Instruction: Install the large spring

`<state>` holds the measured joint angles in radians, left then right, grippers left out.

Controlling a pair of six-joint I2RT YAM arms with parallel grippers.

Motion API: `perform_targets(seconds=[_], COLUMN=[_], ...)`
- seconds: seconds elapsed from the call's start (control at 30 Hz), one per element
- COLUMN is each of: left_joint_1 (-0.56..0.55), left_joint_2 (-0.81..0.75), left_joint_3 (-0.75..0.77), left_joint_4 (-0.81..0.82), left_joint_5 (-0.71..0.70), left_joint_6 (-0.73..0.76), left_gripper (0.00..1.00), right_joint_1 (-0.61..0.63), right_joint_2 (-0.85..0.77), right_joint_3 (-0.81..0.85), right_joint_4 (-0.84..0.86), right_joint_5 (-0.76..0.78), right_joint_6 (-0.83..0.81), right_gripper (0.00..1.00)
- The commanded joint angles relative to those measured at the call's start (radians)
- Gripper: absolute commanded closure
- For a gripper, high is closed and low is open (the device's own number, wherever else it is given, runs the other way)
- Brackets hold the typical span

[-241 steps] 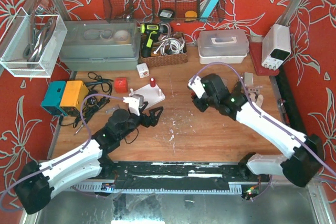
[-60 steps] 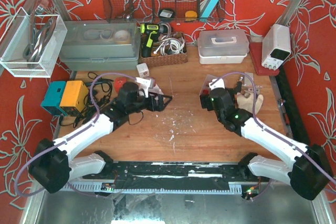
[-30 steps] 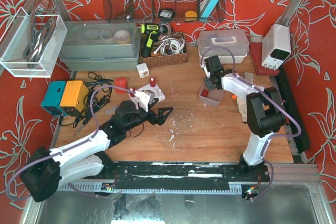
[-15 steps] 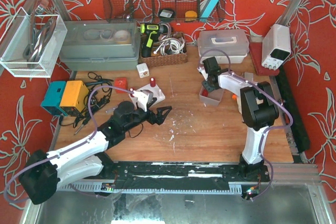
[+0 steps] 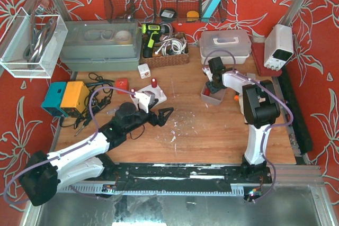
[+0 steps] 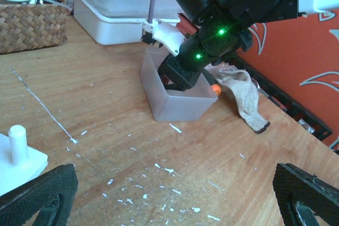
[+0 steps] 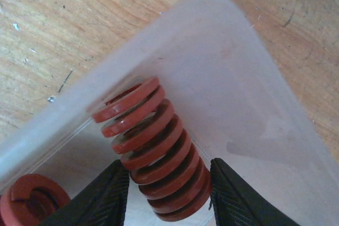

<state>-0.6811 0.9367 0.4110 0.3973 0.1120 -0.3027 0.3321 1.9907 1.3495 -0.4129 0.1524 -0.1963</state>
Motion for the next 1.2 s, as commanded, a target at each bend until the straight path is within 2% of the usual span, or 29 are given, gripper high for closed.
perform_targets(seconds=[0.0,0.3,0.47,0.83,1.17], left_joint_1=[-0.008,-0.011,-0.011,-0.011,-0.011], left_joint_2=[-0.010,-0.013,0.003,0.019,0.028], left_joint_3=[0.016,0.011,0.019,0.021,0.022], left_joint_4=[0.004,0.007,0.003,-0.001,-0.015], left_joint_5=[-0.018,-0.030,-0.032,-0.046,-0.095], left_joint_6=[0.018,0.017,0.014,-0.001,-0.005], left_gripper=[0.00,0.00,0.00,0.00,0.00], right_joint_1=[-0.016,-0.019,-0.020,-0.020,-0.016], right_joint_2=[0.024,-0.004,-0.041,-0.141,-0.346], right_joint_3=[0.025,0.034,0.033,-0.063,-0.179], right_joint_4=[-0.070,-0.104,-0.120,-0.084,-0.062], right_joint_5=[-0.056,-0.055,-0.061,-0.057,-0.071], right_joint_6=[0.025,0.007,0.017,0.127,0.177], right_gripper=[0.58,0.77,0.84,0.91,0.94])
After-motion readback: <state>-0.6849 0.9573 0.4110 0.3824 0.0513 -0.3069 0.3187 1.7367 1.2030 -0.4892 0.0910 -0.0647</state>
